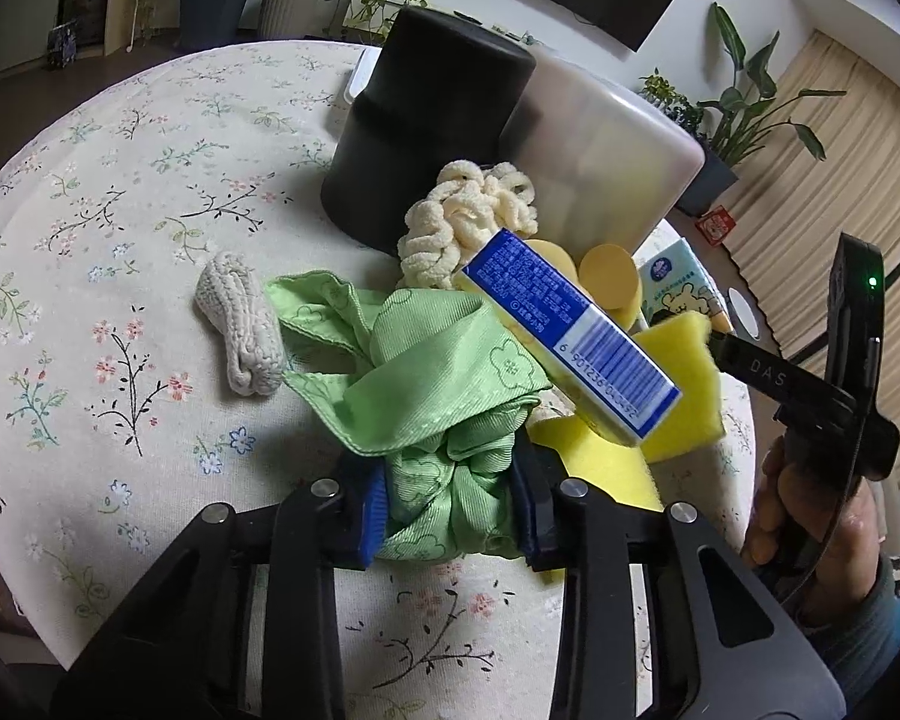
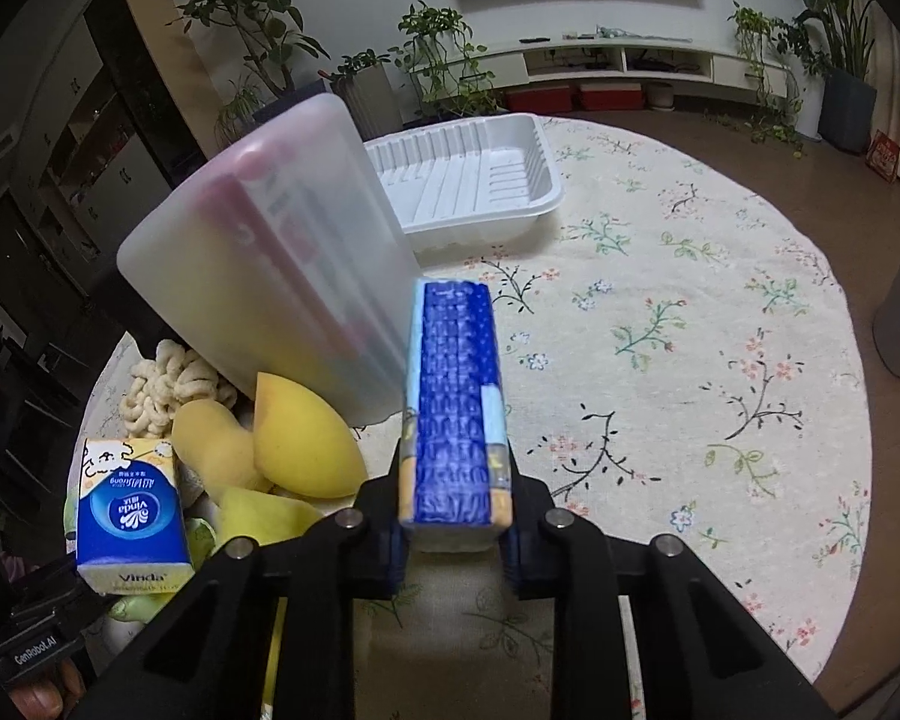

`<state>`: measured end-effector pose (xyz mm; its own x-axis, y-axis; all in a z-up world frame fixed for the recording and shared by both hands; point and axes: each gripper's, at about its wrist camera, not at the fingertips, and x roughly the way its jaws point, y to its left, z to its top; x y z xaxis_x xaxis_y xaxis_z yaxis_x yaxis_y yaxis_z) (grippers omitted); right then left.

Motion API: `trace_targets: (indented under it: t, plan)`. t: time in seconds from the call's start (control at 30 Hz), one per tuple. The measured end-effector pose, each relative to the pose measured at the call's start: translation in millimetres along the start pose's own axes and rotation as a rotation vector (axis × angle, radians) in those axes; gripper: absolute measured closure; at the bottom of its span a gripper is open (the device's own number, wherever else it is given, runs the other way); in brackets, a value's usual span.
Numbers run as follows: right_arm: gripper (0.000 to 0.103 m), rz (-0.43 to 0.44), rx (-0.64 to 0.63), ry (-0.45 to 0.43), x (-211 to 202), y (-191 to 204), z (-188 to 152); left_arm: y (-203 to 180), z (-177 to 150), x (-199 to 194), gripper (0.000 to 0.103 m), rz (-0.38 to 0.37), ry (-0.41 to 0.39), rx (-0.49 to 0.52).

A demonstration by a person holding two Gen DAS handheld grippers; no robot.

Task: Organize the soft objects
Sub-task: 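Lift the green cloth with the left tool while the right tool lifts the blue box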

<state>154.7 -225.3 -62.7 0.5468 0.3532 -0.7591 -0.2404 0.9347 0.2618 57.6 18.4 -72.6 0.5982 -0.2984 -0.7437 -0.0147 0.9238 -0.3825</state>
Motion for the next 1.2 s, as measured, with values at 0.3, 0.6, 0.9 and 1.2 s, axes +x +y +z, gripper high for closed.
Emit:
trace_targets:
  t: [0.3,0.6,0.9,1.2]
  plan:
    - [0.077,-0.037,-0.003,-0.081,-29.8,-5.2,-10.0,-8.7,-10.3,-26.6,0.073,-0.017,-0.038,0.011]
    - [0.077,-0.028,-0.007,-0.101,-52.6,-1.4,-30.5,-12.2,-17.8,-59.7,0.073,-0.041,-0.093,0.025]
    - [0.077,-0.016,-0.007,-0.122,-84.0,-0.6,-49.0,-17.1,-8.4,-88.3,0.073,-0.062,-0.161,0.048]
    - [0.077,-0.012,-0.017,-0.139,-106.0,-6.5,-48.7,-15.7,2.7,-102.7,0.073,-0.078,-0.191,0.056]
